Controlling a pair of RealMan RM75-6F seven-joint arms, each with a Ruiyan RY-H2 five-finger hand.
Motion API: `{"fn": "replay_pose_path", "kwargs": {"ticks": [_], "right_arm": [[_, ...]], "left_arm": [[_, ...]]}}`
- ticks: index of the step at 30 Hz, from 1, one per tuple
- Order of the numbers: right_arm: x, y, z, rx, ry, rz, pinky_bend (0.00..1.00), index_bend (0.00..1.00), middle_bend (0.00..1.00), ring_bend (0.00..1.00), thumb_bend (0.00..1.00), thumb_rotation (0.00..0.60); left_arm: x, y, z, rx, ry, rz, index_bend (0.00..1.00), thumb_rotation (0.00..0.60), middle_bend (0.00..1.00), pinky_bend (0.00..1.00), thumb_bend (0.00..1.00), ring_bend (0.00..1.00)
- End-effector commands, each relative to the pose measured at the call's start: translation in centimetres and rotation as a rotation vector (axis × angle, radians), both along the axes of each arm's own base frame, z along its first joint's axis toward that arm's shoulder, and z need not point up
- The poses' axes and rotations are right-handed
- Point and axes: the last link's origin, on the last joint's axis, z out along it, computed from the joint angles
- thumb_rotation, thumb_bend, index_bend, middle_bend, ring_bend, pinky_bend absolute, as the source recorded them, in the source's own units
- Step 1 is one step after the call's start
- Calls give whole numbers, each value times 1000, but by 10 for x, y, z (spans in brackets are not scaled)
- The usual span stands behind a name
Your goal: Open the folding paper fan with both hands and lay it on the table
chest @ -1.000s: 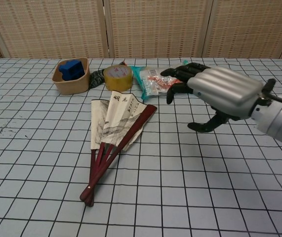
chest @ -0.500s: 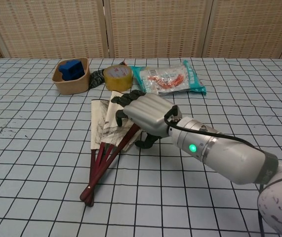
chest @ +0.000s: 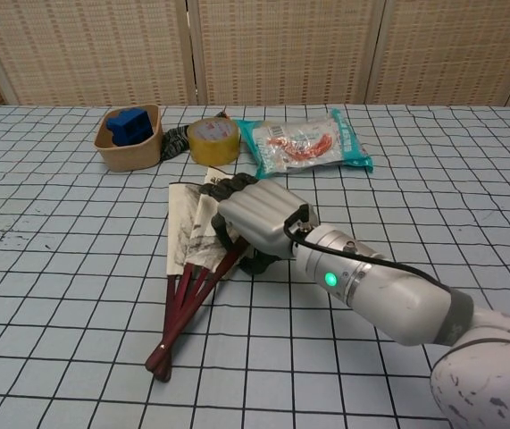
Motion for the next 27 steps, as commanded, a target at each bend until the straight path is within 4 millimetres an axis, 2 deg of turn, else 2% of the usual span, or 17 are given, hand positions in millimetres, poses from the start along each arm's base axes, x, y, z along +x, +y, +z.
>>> {"fn": "replay_pose_path", "kwargs": {"ticks": [1, 4, 11, 13, 16, 19, 21, 23, 27], "right_arm": [[5, -1, 3, -6, -33, 0, 0, 653, 30, 0, 471, 600], [8, 0, 12, -13, -74, 9, 0, 668, 43, 0, 553, 600], [19, 4, 46, -4, -209, 4, 0, 669, 60, 0, 612, 600], [26, 7, 55, 41, -278, -41, 0, 674, 64, 0, 614, 600], [38, 10, 68, 133, -371, -126, 0, 688, 74, 0, 615, 600], [50, 9, 80, 189, -443, -180, 0, 688, 74, 0, 614, 600], [60, 7, 87, 201, -471, -193, 0, 690, 74, 0, 614, 600], [68, 8, 91, 219, -497, -203, 0, 691, 74, 0, 615, 600], [90, 11, 100, 247, -539, -203, 0, 691, 74, 0, 615, 600]], "left_arm": [[0, 0, 0, 1, 0, 1, 0, 600, 0, 210, 451, 0], [1, -1, 1, 3, 0, -2, 0, 600, 0, 209, 452, 0], [5, -2, -1, 1, -32, -30, 14, 600, 0, 222, 456, 0], [8, 0, -5, -13, -88, -52, 79, 600, 0, 235, 462, 2], [5, 6, -14, -41, -175, -57, 242, 600, 6, 242, 466, 5], [4, 12, -27, -65, -286, -65, 439, 600, 54, 242, 469, 5], [5, 14, -38, -100, -398, -63, 496, 600, 80, 242, 469, 4], [6, 13, -48, -145, -484, -57, 465, 600, 76, 237, 471, 2], [14, 8, -72, -260, -631, -38, 273, 600, 3, 206, 471, 0]]}}
